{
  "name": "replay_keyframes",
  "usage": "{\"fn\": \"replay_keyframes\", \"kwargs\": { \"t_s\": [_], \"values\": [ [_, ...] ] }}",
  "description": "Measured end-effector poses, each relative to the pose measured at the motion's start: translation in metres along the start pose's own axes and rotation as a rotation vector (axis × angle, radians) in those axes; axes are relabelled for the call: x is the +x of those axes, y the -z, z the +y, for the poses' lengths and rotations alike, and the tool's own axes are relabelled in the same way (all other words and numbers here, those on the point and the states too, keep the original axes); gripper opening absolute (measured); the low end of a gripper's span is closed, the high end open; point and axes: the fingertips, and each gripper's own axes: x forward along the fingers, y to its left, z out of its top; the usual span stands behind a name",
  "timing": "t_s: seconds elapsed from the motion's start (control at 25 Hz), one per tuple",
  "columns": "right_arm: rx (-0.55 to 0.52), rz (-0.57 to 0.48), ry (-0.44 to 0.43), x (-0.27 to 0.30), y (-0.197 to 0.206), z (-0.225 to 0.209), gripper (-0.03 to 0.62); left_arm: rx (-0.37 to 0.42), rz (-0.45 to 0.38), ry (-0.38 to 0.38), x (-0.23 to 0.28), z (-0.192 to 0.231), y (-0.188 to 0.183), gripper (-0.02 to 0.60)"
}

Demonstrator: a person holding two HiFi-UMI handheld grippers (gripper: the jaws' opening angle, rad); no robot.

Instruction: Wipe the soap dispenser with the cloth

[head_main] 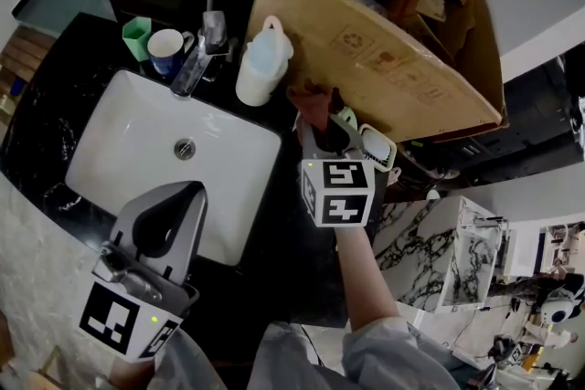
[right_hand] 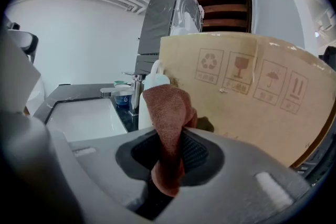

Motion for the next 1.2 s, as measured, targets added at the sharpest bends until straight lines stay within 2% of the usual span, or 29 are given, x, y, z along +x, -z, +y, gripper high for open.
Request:
{"fn": "replay_keyframes", "kwargs": {
  "t_s": [0.32,0.64,0.88,1.2],
  "values": [
    [0.032,0.084,-0.057,0.020,0.026,0.013,0.075,-0.004,0.004,-0.022,-0.005,0.005,0.001,0.003],
    [0.042,0.111,-0.090,0.019,0.035,0.019,0.075,-0.005,0.006,-0.006,-0.002,-0.001,0.002,0.003],
    [0.085,0.132,-0.098,0.013,0.048,0.017,0.075,-0.005,0.007,0.007,-0.001,-0.006,0.003,0.003],
    [0.149,0.155,-0.056,-0.001,0.068,-0.001,0.075,-0.006,0.010,0.022,0.003,-0.009,0.005,0.003]
  ]
}}
